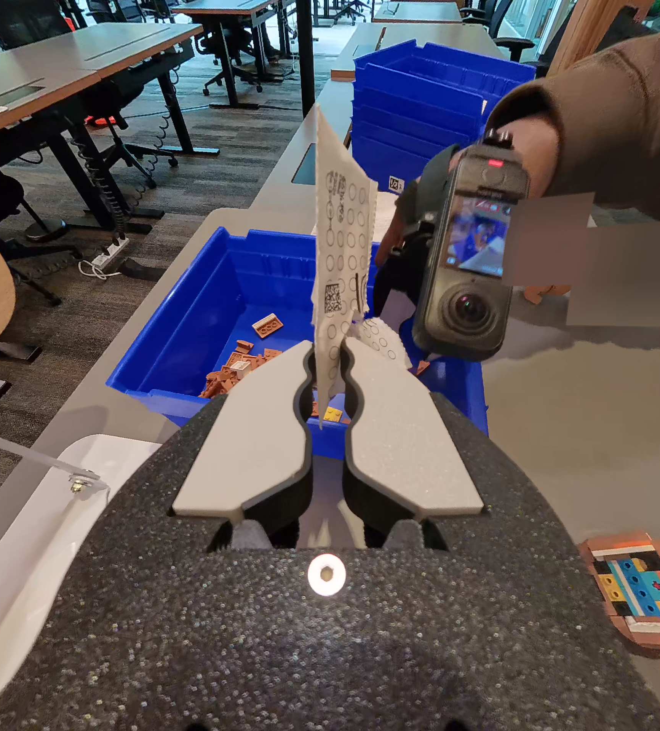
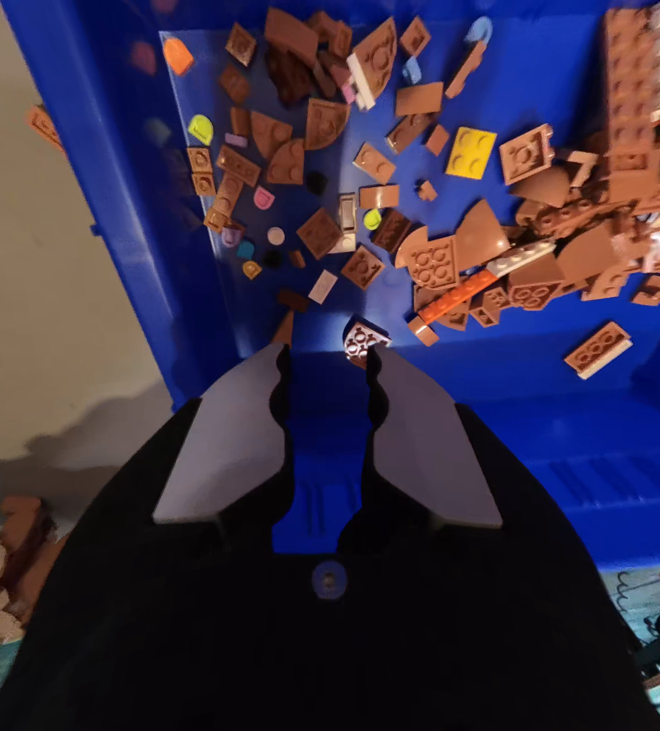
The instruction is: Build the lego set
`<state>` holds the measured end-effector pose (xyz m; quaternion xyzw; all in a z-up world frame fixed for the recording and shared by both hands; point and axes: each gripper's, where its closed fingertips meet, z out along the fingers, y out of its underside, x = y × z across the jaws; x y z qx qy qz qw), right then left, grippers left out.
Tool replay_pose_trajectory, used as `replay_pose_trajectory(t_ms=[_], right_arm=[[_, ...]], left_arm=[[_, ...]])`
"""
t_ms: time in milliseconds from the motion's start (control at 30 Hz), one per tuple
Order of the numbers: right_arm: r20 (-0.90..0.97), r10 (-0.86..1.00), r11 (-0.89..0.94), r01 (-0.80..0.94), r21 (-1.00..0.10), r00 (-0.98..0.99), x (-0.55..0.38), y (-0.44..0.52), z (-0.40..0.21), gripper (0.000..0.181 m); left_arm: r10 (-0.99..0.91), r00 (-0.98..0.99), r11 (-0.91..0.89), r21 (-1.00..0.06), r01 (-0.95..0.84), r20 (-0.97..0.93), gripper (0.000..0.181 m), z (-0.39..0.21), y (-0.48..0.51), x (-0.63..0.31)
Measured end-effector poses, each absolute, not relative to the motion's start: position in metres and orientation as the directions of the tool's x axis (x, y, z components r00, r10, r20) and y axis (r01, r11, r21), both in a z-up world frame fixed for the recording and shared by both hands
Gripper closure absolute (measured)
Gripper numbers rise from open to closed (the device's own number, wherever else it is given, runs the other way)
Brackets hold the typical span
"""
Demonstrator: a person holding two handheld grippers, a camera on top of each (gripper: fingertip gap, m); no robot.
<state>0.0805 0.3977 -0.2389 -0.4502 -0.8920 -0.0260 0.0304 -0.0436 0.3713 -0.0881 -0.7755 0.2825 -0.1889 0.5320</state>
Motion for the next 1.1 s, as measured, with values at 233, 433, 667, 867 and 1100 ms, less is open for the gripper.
replay_pose_trajectory(t_ms=[233, 433, 667, 867, 1100], right_arm=[[0.132, 0.823, 0.549, 0.833, 0.064, -0.553, 0.076, 0.402, -0.256, 0.123], [0.213, 0.802, 0.546, 0.83, 0.116, -0.557, 0.075, 0.412, -0.258, 0.115], [0.293, 0.785, 0.523, 0.838, 0.157, -0.546, 0.068, 0.442, -0.254, 0.119], [0.364, 0.779, 0.495, 0.857, 0.143, -0.511, 0.049, 0.47, -0.252, 0.123], [0.303, 0.832, 0.49, 0.872, -0.01, -0.464, 0.031, 0.457, -0.241, 0.123]], left_arm=[[-0.628, 0.778, -0.278, -0.934, -0.224, 0.0, 0.17, -0.088, 0.372, -0.051], [-0.633, 0.774, -0.264, -0.939, -0.22, -0.003, 0.17, -0.083, 0.37, -0.05], [-0.633, 0.774, -0.256, -0.942, -0.216, -0.006, 0.17, -0.079, 0.368, -0.051], [-0.623, 0.782, -0.249, -0.947, -0.204, -0.005, 0.171, -0.075, 0.367, -0.056], [-0.609, 0.793, -0.228, -0.959, -0.167, 0.007, 0.171, -0.066, 0.365, -0.064]])
